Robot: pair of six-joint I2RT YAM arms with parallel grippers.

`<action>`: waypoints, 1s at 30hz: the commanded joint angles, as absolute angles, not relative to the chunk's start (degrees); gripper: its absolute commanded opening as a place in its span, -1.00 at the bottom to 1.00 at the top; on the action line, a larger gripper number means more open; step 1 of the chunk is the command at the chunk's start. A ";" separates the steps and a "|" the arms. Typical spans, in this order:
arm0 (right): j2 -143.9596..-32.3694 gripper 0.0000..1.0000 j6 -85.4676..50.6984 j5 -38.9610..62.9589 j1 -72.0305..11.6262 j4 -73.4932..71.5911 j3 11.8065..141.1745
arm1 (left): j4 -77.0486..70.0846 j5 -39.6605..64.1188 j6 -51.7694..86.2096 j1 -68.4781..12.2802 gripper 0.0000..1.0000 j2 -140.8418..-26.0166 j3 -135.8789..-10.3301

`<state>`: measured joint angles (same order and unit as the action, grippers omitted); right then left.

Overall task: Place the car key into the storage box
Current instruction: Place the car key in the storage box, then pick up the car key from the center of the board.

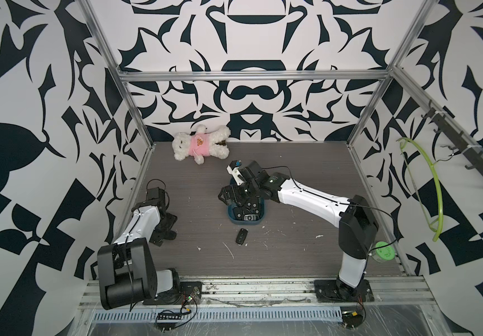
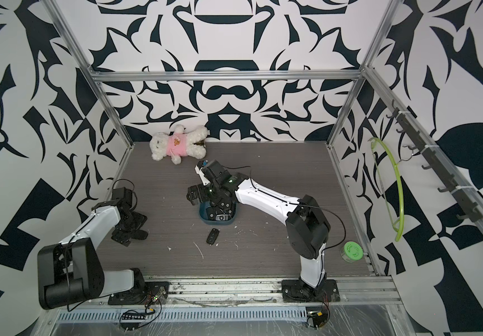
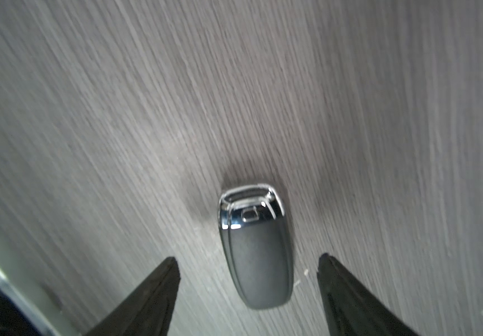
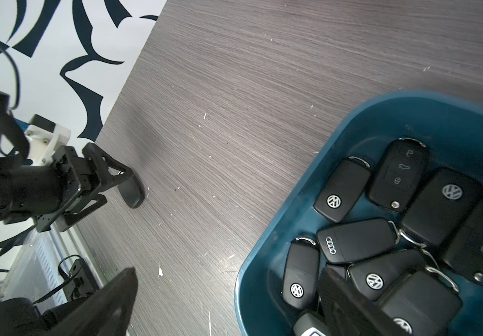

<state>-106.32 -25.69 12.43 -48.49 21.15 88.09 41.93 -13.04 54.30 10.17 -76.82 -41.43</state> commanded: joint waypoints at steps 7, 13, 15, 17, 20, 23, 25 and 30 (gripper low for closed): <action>-106.26 1.00 -25.58 12.15 -48.58 21.01 89.82 | 38.02 -12.55 50.54 10.90 0.47 -82.84 -40.93; -106.13 1.00 -26.07 11.94 -48.62 21.49 89.65 | 35.15 -12.18 50.21 10.90 0.29 -83.41 -38.58; -106.08 1.00 -26.10 12.03 -48.57 21.71 89.55 | 34.87 -12.08 50.06 11.00 0.14 -83.67 -38.49; -105.92 1.00 -26.34 12.00 -48.63 21.71 89.39 | 34.74 -11.70 49.81 10.99 -0.01 -83.68 -38.58; -105.74 1.00 -26.84 11.99 -48.69 21.64 89.23 | 35.25 -11.68 49.56 10.99 -0.26 -83.03 -38.85; -105.50 1.00 -27.44 11.84 -48.69 21.45 88.94 | 36.19 -11.21 49.48 11.01 -0.34 -81.82 -39.19; -105.30 1.00 -27.86 11.67 -48.73 21.23 88.69 | 36.89 -10.72 49.48 10.99 -0.39 -80.84 -39.74; -104.60 1.00 -28.98 10.98 -48.77 20.83 87.33 | 38.18 -8.93 48.43 10.78 -0.35 -78.30 -41.38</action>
<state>-106.32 -27.77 11.99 -48.49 21.52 87.88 36.01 -10.52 49.45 10.76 -80.27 -40.53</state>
